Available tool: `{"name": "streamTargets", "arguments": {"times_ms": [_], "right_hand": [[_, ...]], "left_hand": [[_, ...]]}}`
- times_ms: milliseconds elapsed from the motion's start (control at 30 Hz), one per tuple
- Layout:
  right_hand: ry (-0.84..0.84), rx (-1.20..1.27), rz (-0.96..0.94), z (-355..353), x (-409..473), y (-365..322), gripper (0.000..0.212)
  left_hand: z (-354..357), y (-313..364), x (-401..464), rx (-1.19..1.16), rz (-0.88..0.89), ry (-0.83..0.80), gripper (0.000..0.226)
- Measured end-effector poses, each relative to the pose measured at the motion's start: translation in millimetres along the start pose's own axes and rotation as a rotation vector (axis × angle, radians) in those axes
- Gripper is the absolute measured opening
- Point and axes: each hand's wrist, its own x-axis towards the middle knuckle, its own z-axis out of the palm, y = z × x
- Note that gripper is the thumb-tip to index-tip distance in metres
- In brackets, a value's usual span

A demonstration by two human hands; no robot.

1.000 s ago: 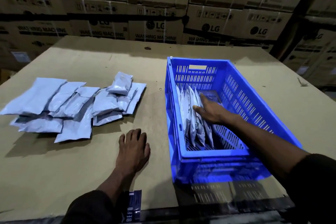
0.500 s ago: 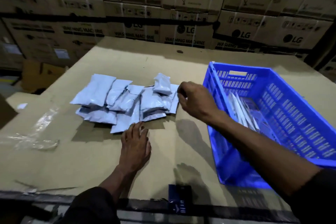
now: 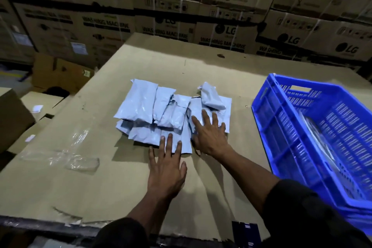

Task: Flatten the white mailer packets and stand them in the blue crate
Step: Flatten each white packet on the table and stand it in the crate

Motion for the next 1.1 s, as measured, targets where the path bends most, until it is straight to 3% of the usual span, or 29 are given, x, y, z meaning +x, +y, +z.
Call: {"name": "streamTargets", "arguments": {"times_ms": [233,333,467,600,767,833,933,1100], "right_hand": [[0.084,0.104,0.062,4.2,9.8,-7.7,0.045],[0.157,0.171,0.047,11.2,-23.4,-5.2,0.049],[0.217,0.287,-0.030,30.2,-85.2,12.6,0.067],[0.147,0.390,-0.147,39.1,-129.9,41.1,0.075],[0.078,0.481,-0.292,29.1,-165.7,76.1,0.059],[0.122,0.523,-0.236,25.0,-175.2,76.1,0.047],[0.113,0.507,-0.076,25.3,-177.7,65.8,0.060],[-0.088,0.400,-0.220,26.0,-175.4,75.4,0.064]], "left_hand": [[5.9,-1.8,5.3,0.002,-0.017,0.007,0.073],[6.1,-4.7,4.7,0.030,-0.015,-0.003,0.074],[4.8,-5.3,5.6,0.028,-0.020,0.099,0.076],[-1.8,1.3,-0.8,0.040,0.122,0.224,0.071],[-12.8,17.3,-24.5,0.070,0.318,0.305,0.060],[-16.7,25.1,-33.1,0.071,0.330,0.295,0.056],[-25.1,38.7,-40.1,0.062,0.310,0.262,0.056],[-40.3,57.6,-28.8,0.069,0.379,0.247,0.050]]}}
